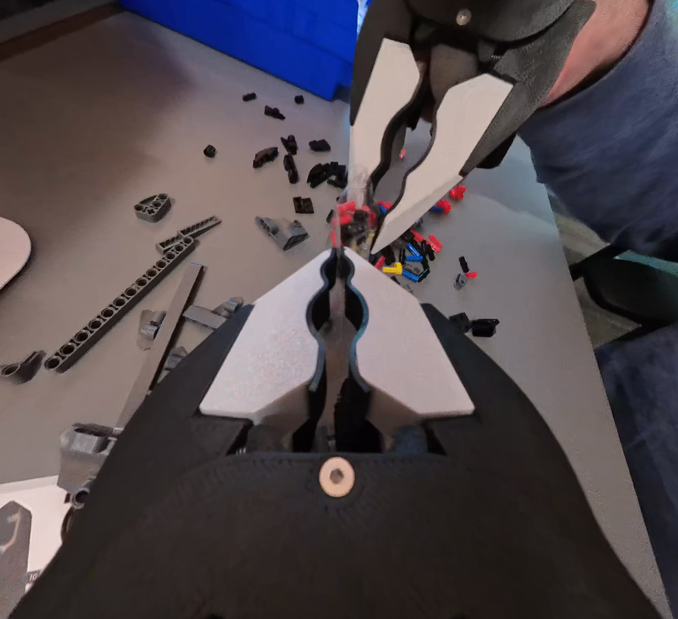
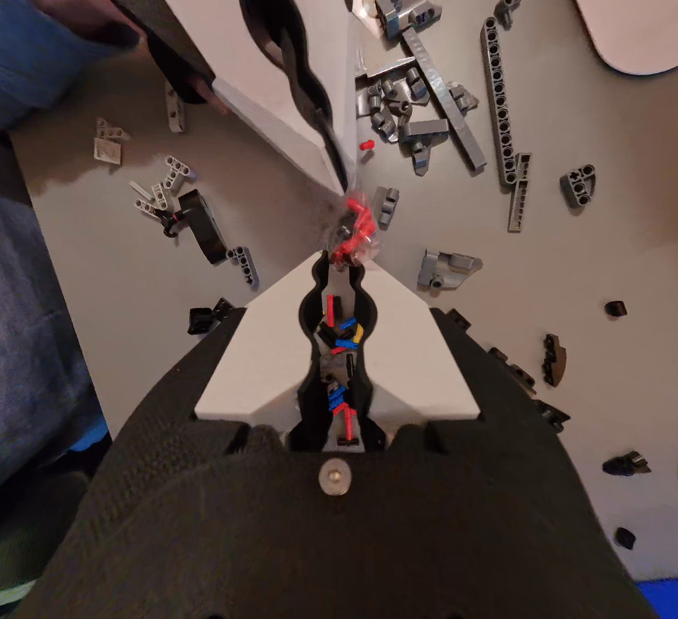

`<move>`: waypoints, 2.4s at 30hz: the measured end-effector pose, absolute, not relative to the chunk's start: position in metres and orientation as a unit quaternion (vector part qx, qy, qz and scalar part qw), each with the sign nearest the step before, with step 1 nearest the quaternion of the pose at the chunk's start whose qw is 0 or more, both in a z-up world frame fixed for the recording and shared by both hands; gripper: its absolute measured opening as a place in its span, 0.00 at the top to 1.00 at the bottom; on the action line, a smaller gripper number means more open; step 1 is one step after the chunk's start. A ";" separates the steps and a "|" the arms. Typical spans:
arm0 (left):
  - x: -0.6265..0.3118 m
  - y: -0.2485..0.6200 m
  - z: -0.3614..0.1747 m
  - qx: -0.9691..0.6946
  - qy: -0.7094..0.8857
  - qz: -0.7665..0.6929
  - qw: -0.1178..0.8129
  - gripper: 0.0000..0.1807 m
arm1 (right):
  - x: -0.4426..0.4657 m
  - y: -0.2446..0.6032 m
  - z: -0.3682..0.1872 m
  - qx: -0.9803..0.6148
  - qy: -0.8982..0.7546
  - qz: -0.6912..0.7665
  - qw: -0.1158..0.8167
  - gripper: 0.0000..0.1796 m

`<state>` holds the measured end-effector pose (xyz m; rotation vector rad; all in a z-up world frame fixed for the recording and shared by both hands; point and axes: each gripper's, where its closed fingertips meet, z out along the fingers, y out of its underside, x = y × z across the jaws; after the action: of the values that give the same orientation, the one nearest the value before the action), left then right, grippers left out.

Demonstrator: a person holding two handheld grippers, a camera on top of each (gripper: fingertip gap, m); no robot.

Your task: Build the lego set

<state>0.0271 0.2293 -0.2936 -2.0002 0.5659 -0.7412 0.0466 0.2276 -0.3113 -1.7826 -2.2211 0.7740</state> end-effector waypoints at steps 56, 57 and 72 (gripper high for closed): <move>0.010 0.229 -0.250 -0.721 0.169 -0.400 0.541 1.00 | 0.043 0.245 -0.298 -0.598 -0.721 0.302 0.176 0.95; 0.010 0.229 -0.250 -0.722 0.170 -0.398 0.540 1.00 | 0.043 0.245 -0.298 -0.595 -0.725 0.297 0.180 0.99; 0.010 0.230 -0.242 -0.719 0.180 -0.392 0.545 1.00 | 0.040 0.249 -0.280 -0.602 -0.702 0.327 0.193 0.79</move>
<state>0.0101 0.2300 -0.2419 -1.7044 0.4264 -0.9302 0.0403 0.2493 -0.2804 -1.6889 -1.9712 0.9180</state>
